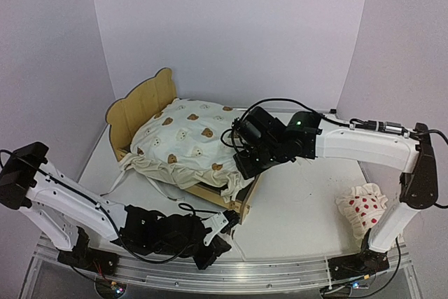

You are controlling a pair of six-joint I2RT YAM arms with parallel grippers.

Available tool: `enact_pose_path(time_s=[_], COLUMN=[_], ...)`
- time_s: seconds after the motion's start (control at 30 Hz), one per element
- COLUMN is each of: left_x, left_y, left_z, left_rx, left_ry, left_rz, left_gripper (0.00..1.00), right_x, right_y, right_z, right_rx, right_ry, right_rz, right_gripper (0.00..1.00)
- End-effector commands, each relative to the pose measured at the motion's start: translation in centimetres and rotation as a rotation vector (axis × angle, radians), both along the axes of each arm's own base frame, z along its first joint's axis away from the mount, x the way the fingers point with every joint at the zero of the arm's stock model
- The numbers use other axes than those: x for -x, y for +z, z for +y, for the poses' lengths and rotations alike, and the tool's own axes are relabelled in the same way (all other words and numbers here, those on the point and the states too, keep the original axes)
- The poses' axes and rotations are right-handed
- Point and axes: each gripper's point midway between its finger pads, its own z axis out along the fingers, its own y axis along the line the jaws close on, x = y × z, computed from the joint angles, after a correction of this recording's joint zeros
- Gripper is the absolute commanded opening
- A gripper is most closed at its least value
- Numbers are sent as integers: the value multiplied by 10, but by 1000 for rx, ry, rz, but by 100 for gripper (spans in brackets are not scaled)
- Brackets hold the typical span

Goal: Set up the pet bed

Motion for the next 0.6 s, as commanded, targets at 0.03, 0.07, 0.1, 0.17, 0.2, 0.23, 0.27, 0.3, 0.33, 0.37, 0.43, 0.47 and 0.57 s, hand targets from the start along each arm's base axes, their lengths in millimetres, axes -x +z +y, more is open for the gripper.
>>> enact_pose_path(time_s=[0.03, 0.07, 0.1, 0.17, 0.2, 0.23, 0.27, 0.3, 0.33, 0.37, 0.43, 0.47, 0.57], left_x=[38, 42, 46, 51, 52, 54, 54, 54, 53, 51, 46, 45, 34], left_y=[52, 61, 70, 89, 103, 114, 124, 136, 147, 158, 174, 181, 179], left_z=[1, 1, 1, 3, 3, 4, 5, 6, 7, 7, 8, 7, 9], left_rx=[14, 24, 36, 61, 87, 107, 127, 149, 171, 189, 202, 208, 173], left_ry=[-121, -133, -145, -168, -178, -187, -195, -201, -203, -202, -191, -186, -138], left_rz=[69, 69, 69, 68, 65, 63, 56, 45, 30, 14, -25, -35, -73], left_gripper=[0, 0, 0, 0, 0, 0, 0, 0, 0, 0, 0, 0, 0], right_x=[5, 7, 10, 15, 19, 23, 27, 31, 35, 39, 47, 51, 55], right_y=[44, 45, 46, 46, 44, 39, 33, 29, 25, 21, 12, 8, 0], right_z=[-19, -23, -27, -35, -38, -41, -42, -43, -41, -39, -34, -31, -31], right_rx=[-108, -117, -128, -150, -162, -172, -178, -187, -197, -207, -223, -228, -225], right_ry=[-48, -58, -70, -88, -100, -110, -114, -112, -111, -107, -94, -89, -87], right_rz=[-72, -71, -66, -51, -37, -17, 6, 30, 57, 86, 146, 171, 203], right_gripper=[75, 78, 79, 81, 81, 81, 80, 79, 78, 77, 76, 75, 74])
